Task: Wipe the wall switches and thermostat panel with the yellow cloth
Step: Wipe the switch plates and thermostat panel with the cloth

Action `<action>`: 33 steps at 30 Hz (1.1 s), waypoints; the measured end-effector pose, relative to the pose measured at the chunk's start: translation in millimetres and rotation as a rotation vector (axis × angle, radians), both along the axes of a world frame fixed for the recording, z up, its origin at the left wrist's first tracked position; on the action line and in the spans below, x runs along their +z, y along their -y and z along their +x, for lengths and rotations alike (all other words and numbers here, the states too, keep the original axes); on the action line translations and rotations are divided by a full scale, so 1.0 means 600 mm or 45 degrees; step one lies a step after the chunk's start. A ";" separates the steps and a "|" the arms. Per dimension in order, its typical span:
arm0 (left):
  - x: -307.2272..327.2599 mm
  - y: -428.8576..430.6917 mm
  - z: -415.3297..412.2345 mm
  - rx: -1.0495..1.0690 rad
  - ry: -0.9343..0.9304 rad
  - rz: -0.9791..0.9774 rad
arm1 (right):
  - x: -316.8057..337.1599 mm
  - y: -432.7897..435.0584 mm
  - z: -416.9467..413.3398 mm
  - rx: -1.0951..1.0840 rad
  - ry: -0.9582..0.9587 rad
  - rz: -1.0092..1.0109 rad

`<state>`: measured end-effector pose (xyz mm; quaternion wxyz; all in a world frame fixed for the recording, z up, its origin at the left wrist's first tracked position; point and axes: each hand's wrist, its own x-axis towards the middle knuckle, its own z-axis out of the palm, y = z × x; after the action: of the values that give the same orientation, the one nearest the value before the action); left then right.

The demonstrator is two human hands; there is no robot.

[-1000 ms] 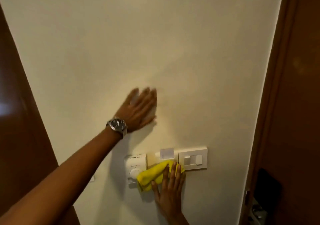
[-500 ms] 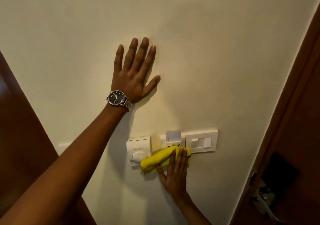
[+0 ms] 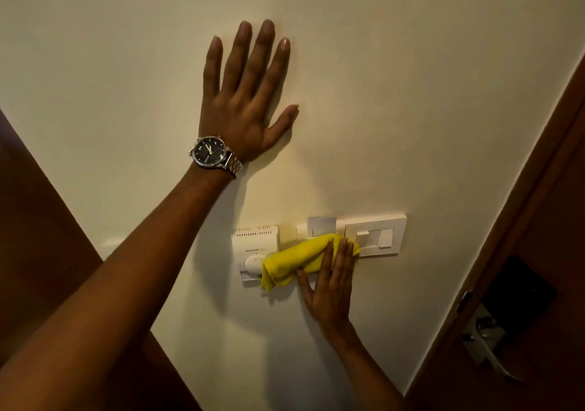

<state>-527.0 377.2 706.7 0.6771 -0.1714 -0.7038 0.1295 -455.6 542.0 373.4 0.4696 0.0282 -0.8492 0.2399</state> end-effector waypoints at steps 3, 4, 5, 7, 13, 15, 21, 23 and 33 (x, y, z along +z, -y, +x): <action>-0.004 0.000 0.004 0.002 0.020 0.002 | -0.038 -0.030 0.013 0.016 -0.043 0.193; -0.004 0.000 0.005 0.000 0.023 0.001 | -0.044 -0.037 0.014 0.015 -0.043 0.234; -0.002 -0.001 0.006 0.000 0.021 0.005 | -0.042 -0.041 0.010 0.010 -0.043 0.250; -0.002 -0.001 0.004 -0.001 0.004 0.005 | -0.026 -0.037 -0.001 -0.005 -0.033 0.236; -0.001 0.000 0.000 0.009 -0.008 -0.006 | -0.033 -0.043 -0.002 -0.001 -0.087 0.314; -0.003 0.000 0.002 -0.004 -0.001 0.004 | -0.043 -0.049 0.002 0.011 -0.102 0.377; -0.001 0.000 -0.002 0.006 -0.005 -0.007 | 0.015 -0.040 -0.015 0.017 -0.197 0.514; 0.000 -0.001 -0.001 0.003 0.006 -0.001 | 0.009 -0.062 -0.012 -0.037 -0.233 0.673; -0.001 0.000 -0.003 0.022 -0.034 -0.006 | 0.010 -0.010 0.045 -0.199 -0.171 0.079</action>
<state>-528.6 376.9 705.8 0.6848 -0.1651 -0.6960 0.1393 -428.4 548.2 379.2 0.5417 -0.0075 -0.8224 0.1736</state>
